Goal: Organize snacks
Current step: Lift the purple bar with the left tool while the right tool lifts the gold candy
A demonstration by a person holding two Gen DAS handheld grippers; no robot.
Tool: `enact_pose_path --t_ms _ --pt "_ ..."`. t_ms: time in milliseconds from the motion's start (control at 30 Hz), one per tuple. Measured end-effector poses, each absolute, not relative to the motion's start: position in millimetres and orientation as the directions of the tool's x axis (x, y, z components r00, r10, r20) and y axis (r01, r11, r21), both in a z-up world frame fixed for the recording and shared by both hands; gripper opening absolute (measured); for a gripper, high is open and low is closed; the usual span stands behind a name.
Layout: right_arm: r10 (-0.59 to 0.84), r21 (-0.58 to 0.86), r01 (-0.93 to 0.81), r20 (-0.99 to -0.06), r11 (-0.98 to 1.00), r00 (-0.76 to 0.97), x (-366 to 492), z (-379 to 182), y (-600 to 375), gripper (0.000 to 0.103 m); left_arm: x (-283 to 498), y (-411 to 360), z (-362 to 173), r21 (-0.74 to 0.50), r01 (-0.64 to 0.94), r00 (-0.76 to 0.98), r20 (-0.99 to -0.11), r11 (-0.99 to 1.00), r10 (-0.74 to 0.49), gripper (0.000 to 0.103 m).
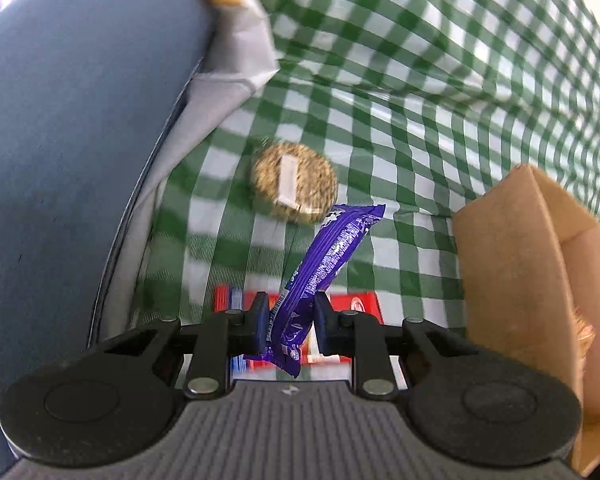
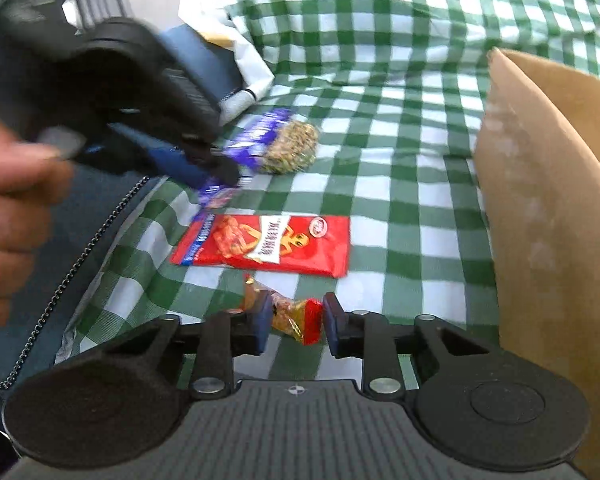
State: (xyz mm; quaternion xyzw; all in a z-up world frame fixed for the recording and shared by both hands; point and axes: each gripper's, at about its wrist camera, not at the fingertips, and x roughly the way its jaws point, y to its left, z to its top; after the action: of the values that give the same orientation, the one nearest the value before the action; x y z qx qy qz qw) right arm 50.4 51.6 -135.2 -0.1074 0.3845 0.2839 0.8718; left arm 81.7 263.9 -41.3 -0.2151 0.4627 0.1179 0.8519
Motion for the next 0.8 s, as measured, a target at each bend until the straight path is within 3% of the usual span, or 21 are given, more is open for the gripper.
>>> enact_pose_path --t_ms 200,633,667,733,800 --pt "0.446 0.056 -0.589 -0.713 0.806 0.542 53.3 -136.8 53.0 0.059 59.0 266.6 -41.9 -0.266 -0.446 0.511 -0.860 0.854 -0.001 0.026" --pt "0.424 -0.095 -0.726 -0.758 0.681 0.497 61.6 -159.6 77.2 0.064 71.0 260.1 -69.7 -0.191 -0.446 0.386 -0.923 0.874 -0.005 0.026" --pt "0.426 -0.099 -0.734 -0.760 0.672 0.491 60.6 -160.3 78.2 0.062 71.8 258.6 -71.0 -0.183 -0.443 0.380 -0.925 0.878 -0.001 0.026" --pt "0.435 -0.094 -0.753 -0.767 0.651 0.472 58.4 -160.7 79.5 0.041 74.0 255.6 -73.2 -0.165 -0.435 0.370 -0.929 0.885 0.009 0.026" --pt "0.432 -0.117 -0.767 -0.769 0.631 0.472 52.1 -160.9 81.7 0.030 76.6 253.7 -75.2 -0.160 -0.429 0.365 -0.931 0.889 0.008 0.027"
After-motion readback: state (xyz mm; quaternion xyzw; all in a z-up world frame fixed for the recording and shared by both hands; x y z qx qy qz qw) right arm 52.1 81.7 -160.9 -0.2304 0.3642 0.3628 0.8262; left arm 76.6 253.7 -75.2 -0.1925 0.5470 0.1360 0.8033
